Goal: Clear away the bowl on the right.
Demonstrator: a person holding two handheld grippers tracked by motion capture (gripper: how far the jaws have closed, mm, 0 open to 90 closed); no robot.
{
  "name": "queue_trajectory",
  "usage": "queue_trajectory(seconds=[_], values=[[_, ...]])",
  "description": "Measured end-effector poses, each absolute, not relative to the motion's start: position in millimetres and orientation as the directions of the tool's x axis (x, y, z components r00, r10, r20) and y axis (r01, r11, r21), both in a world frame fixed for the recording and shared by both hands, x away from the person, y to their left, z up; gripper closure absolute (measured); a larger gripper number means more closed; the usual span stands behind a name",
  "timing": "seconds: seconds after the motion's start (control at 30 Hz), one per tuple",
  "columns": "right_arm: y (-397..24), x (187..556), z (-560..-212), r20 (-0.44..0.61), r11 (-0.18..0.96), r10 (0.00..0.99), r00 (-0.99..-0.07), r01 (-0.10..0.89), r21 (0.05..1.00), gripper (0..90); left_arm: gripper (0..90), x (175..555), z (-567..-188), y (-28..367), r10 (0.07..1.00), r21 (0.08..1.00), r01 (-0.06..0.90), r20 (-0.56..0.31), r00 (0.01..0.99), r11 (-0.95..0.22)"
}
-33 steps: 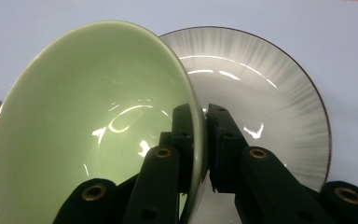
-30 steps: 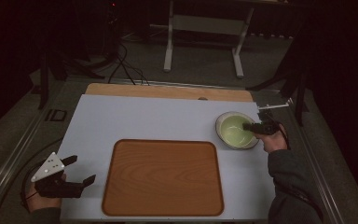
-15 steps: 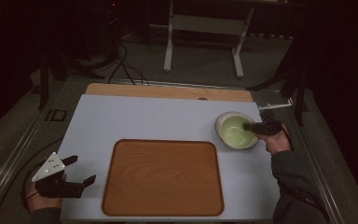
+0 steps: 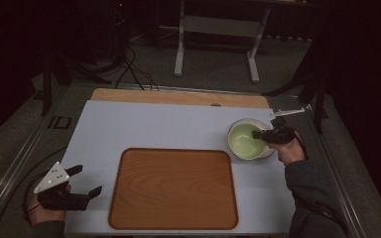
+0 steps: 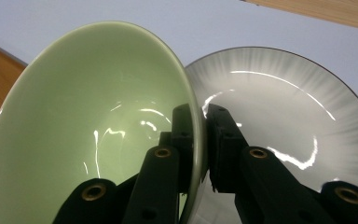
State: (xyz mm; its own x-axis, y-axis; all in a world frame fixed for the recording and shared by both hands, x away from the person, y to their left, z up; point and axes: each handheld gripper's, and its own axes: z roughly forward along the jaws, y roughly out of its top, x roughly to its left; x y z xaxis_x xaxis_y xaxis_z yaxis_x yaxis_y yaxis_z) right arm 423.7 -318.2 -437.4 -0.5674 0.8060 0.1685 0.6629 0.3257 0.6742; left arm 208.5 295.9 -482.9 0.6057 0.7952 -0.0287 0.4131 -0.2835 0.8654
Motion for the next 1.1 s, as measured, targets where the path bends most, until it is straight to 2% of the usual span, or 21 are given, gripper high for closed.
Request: queue_trajectory(seconds=[1.1], values=[[-268.6, 414.7, -437.9, 0.189, 0.408, 0.708, -0.680, 0.613, 0.676, 82.2, 2.9, 208.4, -482.3, 296.0, 0.794, 0.868, 0.409, -0.027, 0.607, -0.283]])
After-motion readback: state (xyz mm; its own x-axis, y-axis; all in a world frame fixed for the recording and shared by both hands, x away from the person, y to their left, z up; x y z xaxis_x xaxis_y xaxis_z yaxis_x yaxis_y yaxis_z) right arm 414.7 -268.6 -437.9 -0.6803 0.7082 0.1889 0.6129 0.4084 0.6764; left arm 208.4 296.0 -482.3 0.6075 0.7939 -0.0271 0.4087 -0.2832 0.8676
